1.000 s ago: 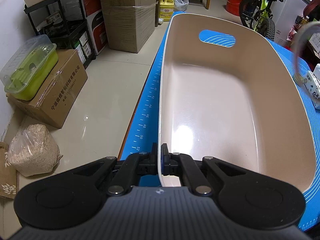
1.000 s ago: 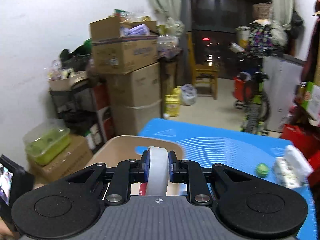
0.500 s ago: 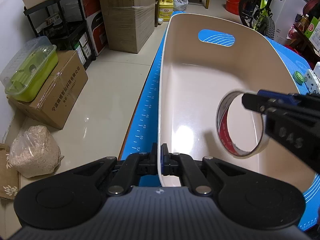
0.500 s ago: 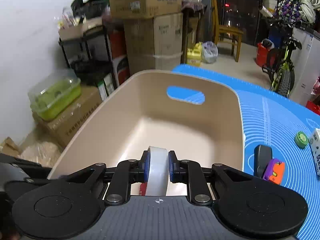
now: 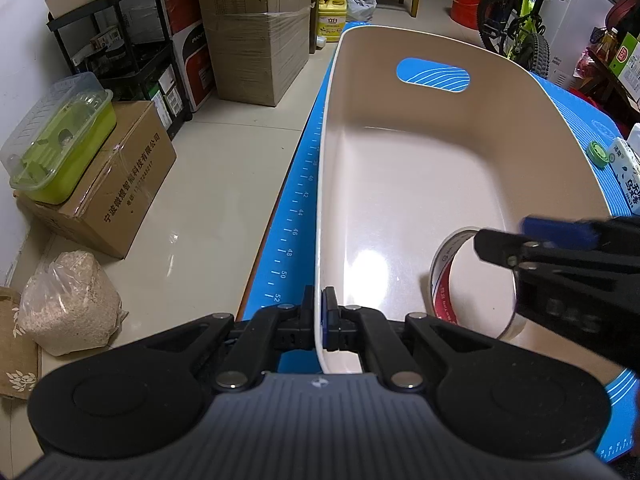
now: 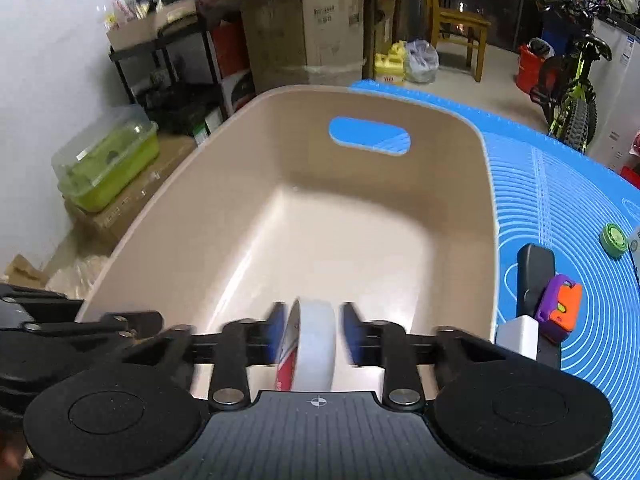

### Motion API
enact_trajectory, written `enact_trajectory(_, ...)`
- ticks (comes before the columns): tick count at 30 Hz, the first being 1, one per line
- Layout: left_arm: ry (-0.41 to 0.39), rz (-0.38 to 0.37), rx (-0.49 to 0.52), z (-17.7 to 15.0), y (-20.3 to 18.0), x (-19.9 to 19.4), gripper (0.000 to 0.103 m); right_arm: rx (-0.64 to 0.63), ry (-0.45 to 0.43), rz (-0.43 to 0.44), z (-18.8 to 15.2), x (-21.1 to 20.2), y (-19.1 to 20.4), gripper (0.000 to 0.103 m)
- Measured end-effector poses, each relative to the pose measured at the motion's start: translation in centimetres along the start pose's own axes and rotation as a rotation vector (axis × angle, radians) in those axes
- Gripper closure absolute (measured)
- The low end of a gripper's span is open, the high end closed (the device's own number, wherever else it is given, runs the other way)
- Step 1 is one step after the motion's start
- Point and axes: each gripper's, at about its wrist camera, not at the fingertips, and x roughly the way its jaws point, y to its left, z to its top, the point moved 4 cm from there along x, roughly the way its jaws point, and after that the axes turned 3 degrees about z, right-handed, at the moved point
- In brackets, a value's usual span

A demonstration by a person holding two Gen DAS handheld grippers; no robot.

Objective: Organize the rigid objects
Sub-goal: 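Carry the tape roll into the beige basket and open the right gripper, then move the right gripper to the white charger and grasp it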

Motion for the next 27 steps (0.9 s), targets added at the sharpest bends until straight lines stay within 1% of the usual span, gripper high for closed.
enact_trajectory(1, 0.0, 0.0, 0.001, 0.0, 0.0, 0.0, 0.099, -0.002, -0.022, -0.002, 0.0, -0.7, -0.1, 0.041)
enact_trajectory(5, -0.001, -0.001, 0.001, 0.0, 0.0, 0.0, 0.099, -0.013, -0.098, -0.008, -0.1, -3.7, -1.0, 0.035)
enact_trajectory(10, -0.001, 0.0, 0.002, -0.1, 0.0, 0.0, 0.099, 0.037, -0.179, -0.022, -0.3, -7.8, -3.5, 0.026)
enact_trajectory(13, -0.001, 0.001, 0.003, 0.0, 0.0, 0.0, 0.099, 0.051, -0.201, -0.052, -0.8, -9.5, -5.4, 0.024)
enact_trajectory(16, 0.0, 0.0, 0.002, 0.0, 0.0, 0.0, 0.099, 0.054, -0.208, -0.102, -1.7, -10.6, -7.4, 0.021)
enact_trajectory(18, -0.001, 0.001, 0.003, 0.0, 0.0, 0.0, 0.099, 0.058, -0.203, -0.135, -2.5, -10.9, -9.0, 0.02)
enact_trajectory(21, -0.001, 0.0, 0.003, 0.0, 0.0, 0.0, 0.099, 0.085, -0.165, -0.176, -4.2, -10.5, -11.3, 0.02)
enact_trajectory(24, -0.001, 0.0, 0.002, 0.0, 0.0, 0.0, 0.099, 0.114, -0.094, -0.196, -6.4, -9.3, -13.1, 0.02)
enact_trajectory(27, 0.0, 0.0, 0.001, 0.0, 0.0, 0.1, 0.099, 0.133, -0.029, -0.198, -8.3, -7.9, -14.0, 0.02)
